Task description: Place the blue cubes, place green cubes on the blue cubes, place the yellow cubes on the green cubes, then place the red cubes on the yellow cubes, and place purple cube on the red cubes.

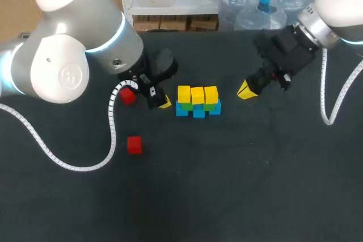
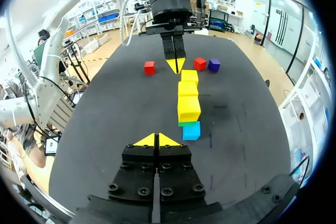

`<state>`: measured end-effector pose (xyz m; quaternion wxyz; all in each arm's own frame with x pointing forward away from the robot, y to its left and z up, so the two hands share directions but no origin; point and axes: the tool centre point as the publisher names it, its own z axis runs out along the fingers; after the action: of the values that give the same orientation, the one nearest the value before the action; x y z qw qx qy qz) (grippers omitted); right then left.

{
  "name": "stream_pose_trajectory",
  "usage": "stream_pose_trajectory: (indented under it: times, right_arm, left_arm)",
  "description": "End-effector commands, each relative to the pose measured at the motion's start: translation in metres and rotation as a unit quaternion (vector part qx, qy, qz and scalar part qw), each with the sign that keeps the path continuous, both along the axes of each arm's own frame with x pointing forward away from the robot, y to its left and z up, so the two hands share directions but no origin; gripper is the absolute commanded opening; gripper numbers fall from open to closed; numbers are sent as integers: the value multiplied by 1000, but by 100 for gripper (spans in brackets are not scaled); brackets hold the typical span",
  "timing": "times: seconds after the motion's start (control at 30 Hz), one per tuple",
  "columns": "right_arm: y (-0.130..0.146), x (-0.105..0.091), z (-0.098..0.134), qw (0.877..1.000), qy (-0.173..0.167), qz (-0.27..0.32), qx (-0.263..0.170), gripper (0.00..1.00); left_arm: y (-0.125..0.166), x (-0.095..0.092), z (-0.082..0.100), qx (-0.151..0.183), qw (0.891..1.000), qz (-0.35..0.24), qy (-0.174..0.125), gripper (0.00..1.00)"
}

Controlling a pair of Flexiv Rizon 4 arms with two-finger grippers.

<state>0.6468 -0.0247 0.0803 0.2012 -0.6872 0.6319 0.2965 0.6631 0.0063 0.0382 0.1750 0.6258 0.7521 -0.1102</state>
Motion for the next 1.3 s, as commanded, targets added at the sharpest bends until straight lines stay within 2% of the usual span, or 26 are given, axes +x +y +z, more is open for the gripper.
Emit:
stream_pose_trajectory:
  times: [0.03,1.3]
  right_arm:
    - [1,3,-1,1000,3,3,1,0]
    - [24,-7,-11,999,23,45,0,0]
  left_arm:
    - [2,-1,-1,-3,1000,-1,0,0]
    - [2,-3,-4,-8,1000,0,-1,0]
